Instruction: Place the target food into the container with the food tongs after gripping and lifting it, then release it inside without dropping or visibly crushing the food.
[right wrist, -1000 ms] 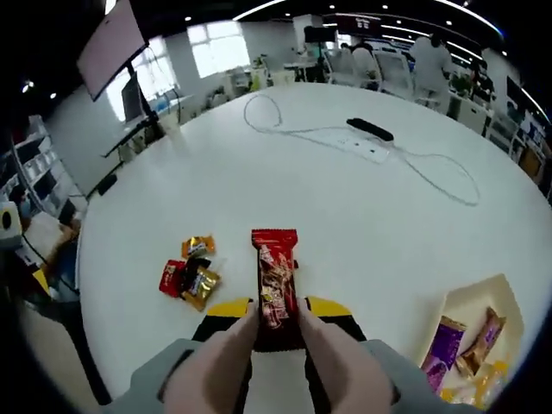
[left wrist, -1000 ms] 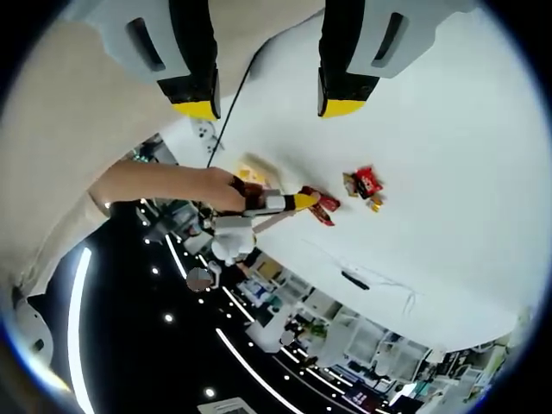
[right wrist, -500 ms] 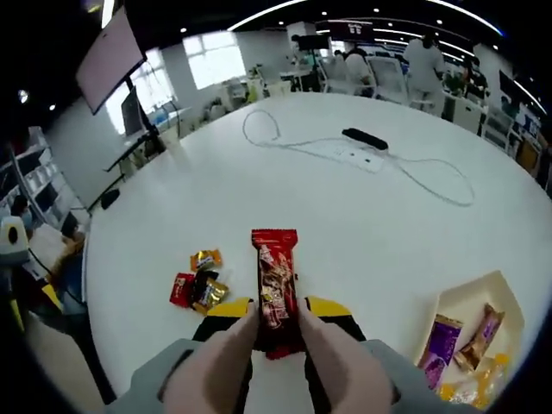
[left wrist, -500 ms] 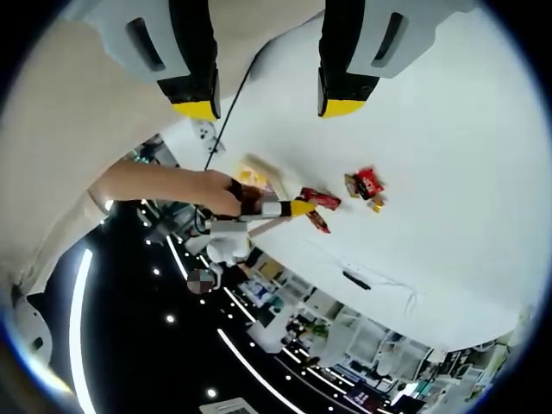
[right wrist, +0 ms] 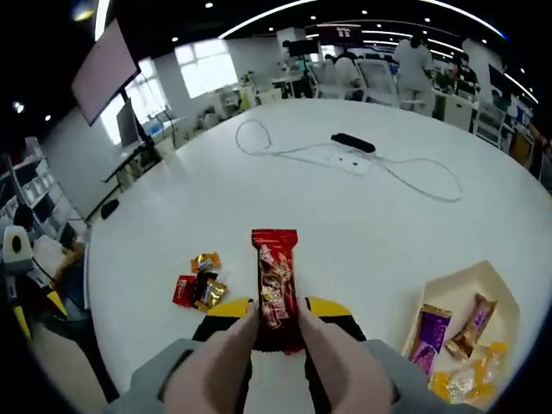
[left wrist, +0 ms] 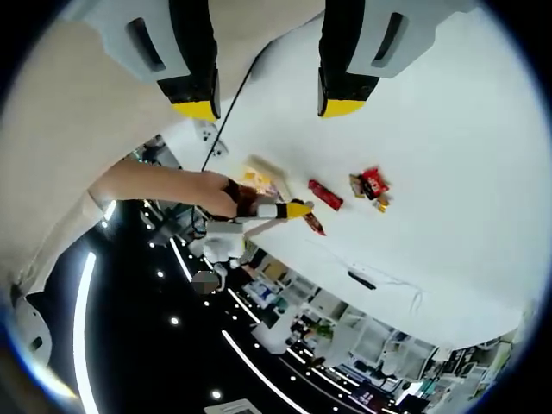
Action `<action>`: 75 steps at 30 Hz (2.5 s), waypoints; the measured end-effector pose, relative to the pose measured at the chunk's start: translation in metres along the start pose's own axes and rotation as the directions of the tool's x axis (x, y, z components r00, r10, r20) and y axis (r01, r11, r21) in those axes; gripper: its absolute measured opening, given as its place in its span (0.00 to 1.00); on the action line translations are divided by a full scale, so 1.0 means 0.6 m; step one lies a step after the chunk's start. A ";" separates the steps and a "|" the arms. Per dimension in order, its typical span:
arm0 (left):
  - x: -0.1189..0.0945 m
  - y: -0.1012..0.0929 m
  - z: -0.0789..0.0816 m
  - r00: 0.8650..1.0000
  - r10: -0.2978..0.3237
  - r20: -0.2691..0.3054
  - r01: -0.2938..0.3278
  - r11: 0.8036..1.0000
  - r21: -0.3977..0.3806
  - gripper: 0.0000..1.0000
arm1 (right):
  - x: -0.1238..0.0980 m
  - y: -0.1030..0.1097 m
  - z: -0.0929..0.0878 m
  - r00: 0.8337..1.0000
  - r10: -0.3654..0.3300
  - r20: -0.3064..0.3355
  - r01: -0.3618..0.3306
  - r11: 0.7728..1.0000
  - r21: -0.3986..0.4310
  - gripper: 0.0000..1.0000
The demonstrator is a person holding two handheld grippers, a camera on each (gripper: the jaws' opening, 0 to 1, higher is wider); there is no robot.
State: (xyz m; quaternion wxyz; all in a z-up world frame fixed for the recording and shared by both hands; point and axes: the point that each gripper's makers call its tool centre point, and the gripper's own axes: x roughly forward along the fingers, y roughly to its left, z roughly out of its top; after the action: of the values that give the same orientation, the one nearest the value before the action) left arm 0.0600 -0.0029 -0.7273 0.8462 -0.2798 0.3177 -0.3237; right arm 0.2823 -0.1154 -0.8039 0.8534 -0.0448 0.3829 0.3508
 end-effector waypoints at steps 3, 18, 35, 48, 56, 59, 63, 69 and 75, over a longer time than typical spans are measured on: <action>-0.002 -0.002 0.001 1.000 0.000 0.001 0.000 1.000 0.006 0.45 | -0.004 0.002 0.002 1.000 -0.002 0.006 0.002 1.000 0.000 0.22; 0.003 -0.019 0.007 1.000 -0.028 -0.008 0.028 0.999 0.046 0.45 | -0.044 0.012 0.029 0.997 0.009 0.074 -0.010 1.000 0.008 0.22; 0.004 -0.044 -0.002 0.998 -0.051 -0.036 0.053 0.995 0.084 0.44 | -0.080 0.000 0.028 0.994 -0.022 0.111 0.023 1.000 -0.011 0.22; 0.022 -0.060 -0.005 0.995 -0.083 -0.058 0.089 0.990 0.109 0.44 | -0.120 -0.031 0.025 0.987 -0.072 0.141 0.070 0.997 0.018 0.22; 0.027 -0.067 -0.008 0.993 -0.093 -0.066 0.101 0.988 0.117 0.44 | -0.135 -0.046 0.023 0.984 -0.092 0.152 0.089 0.996 0.028 0.22; 0.028 -0.069 -0.009 0.993 -0.095 -0.067 0.103 0.988 0.118 0.44 | -0.142 -0.048 0.027 0.982 -0.097 0.162 0.094 0.995 0.028 0.22; 0.031 -0.072 -0.012 0.992 -0.100 -0.075 0.108 0.987 0.120 0.44 | -0.150 -0.050 0.035 0.979 -0.102 0.174 0.099 0.995 0.026 0.22; 0.035 -0.075 -0.010 0.991 -0.109 -0.077 0.118 0.985 0.125 0.44 | -0.159 -0.058 0.040 0.976 -0.114 0.186 0.111 0.993 0.030 0.22; 0.036 -0.076 -0.008 0.990 -0.113 -0.080 0.122 0.984 0.129 0.44 | -0.165 -0.061 0.042 0.975 -0.118 0.189 0.114 0.993 0.034 0.22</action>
State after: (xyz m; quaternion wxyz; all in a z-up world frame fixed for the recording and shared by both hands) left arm 0.0520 -0.0488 -0.7071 0.8304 -0.2288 0.3085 -0.4036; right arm 0.2755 -0.1900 -0.7255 0.9057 -0.0233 0.3001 0.2986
